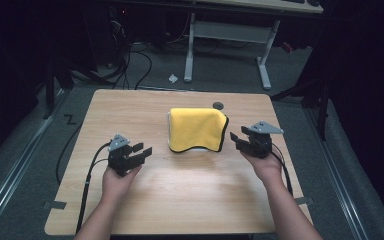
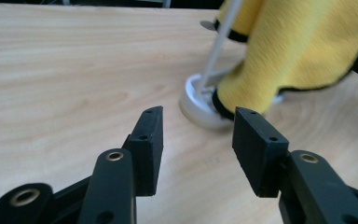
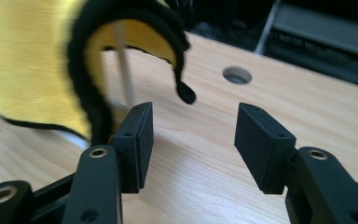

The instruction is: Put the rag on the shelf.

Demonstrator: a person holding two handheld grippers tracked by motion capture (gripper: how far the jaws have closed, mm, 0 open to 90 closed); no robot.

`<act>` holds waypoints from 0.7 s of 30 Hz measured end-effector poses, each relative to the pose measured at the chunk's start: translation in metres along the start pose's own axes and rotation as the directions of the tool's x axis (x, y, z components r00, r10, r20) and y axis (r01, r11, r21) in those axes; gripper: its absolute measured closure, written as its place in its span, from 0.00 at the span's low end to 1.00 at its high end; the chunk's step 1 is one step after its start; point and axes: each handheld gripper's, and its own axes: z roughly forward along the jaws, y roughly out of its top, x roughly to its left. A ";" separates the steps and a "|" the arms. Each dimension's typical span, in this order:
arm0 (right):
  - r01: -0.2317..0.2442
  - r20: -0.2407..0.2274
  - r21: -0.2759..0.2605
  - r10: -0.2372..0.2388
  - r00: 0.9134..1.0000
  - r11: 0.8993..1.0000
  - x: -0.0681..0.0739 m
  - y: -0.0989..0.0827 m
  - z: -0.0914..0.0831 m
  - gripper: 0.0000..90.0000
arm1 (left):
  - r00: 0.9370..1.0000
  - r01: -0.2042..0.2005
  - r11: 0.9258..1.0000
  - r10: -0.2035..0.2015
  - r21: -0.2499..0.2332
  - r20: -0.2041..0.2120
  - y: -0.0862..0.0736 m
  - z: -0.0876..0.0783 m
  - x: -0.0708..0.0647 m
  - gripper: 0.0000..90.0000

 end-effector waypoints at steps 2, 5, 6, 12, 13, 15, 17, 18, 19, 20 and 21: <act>0.000 -0.008 -0.004 0.000 1.000 1.000 0.006 -0.004 -0.007 0.52 | 1.000 -0.001 1.000 0.001 0.006 0.004 -0.008 -0.009 -0.004 0.58; 0.033 -0.013 0.032 -0.032 0.999 0.999 0.019 -0.011 -0.017 0.48 | 1.000 0.005 1.000 -0.006 0.010 0.012 -0.020 -0.024 -0.009 0.56; 0.039 -0.017 0.021 -0.038 0.999 0.999 0.022 -0.013 -0.020 0.49 | 1.000 0.009 1.000 -0.009 0.019 0.011 -0.024 -0.028 -0.010 0.56; 0.054 -0.054 0.035 -0.052 0.997 0.998 0.055 -0.041 -0.035 0.46 | 1.000 0.006 0.995 -0.007 0.103 0.006 -0.055 -0.048 -0.026 0.53; 0.049 -0.065 0.046 -0.046 0.997 0.998 0.060 -0.047 -0.037 0.46 | 0.999 0.031 0.993 -0.033 0.115 0.020 -0.062 -0.051 -0.030 0.52; 0.047 -0.084 0.065 -0.042 0.996 0.997 0.071 -0.061 -0.041 0.45 | 0.994 0.073 0.986 -0.084 0.147 0.070 -0.075 -0.053 -0.043 0.52; 0.060 -0.083 0.073 -0.054 0.995 0.996 0.081 -0.081 -0.045 0.47 | 0.994 0.017 0.979 -0.038 0.201 0.103 -0.082 -0.051 -0.061 0.52; 0.070 -0.089 0.103 -0.061 0.994 0.992 0.085 -0.089 -0.045 0.47 | 0.994 -0.034 0.977 0.012 0.212 0.108 -0.082 -0.049 -0.070 0.52; 0.089 -0.103 0.139 -0.076 0.992 0.986 0.087 -0.094 -0.044 0.45 | 0.993 -0.078 0.973 0.056 0.215 0.107 -0.081 -0.047 -0.077 0.51; 0.100 -0.106 0.160 -0.083 0.991 0.982 0.088 -0.098 -0.043 0.46 | 0.991 -0.110 0.971 0.090 0.215 0.098 -0.080 -0.045 -0.081 0.51; 0.104 -0.104 0.168 -0.087 0.991 0.980 0.087 -0.100 -0.042 0.46 | 0.990 -0.125 0.969 0.108 0.213 0.091 -0.079 -0.044 -0.083 0.51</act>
